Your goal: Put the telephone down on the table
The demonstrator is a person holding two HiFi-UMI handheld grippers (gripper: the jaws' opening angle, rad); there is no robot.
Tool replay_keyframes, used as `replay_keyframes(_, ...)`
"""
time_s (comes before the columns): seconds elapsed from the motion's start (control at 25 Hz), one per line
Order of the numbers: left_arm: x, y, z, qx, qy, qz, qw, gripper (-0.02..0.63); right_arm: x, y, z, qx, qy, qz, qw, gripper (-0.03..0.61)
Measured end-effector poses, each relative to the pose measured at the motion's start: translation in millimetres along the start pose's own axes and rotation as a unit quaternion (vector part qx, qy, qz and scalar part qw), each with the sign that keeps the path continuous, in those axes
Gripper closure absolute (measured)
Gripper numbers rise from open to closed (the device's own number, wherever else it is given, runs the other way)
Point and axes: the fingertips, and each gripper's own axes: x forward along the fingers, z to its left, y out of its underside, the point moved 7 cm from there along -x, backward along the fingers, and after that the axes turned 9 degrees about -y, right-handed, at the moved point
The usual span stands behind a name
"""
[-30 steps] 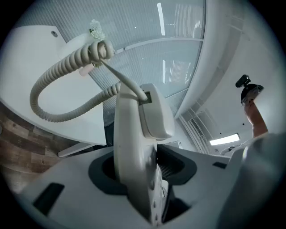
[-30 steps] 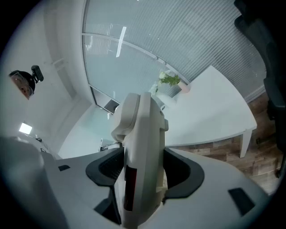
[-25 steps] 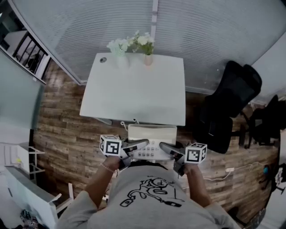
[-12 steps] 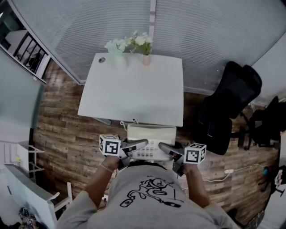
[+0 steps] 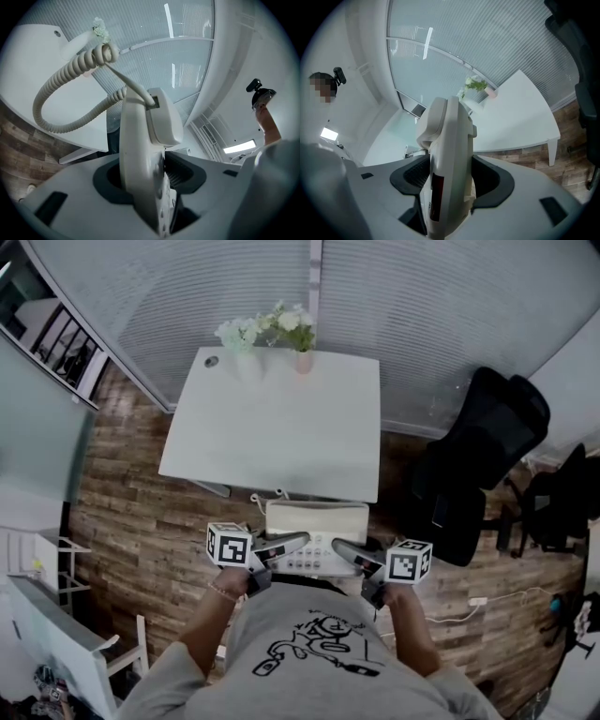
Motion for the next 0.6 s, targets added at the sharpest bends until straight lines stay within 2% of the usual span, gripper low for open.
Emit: replay_keyframes(0.6,-7,-4,1,-0.004,0.002,0.002,1.0,0.413,6,2,1,0.004,0.001,-0.006,1.0,0.29)
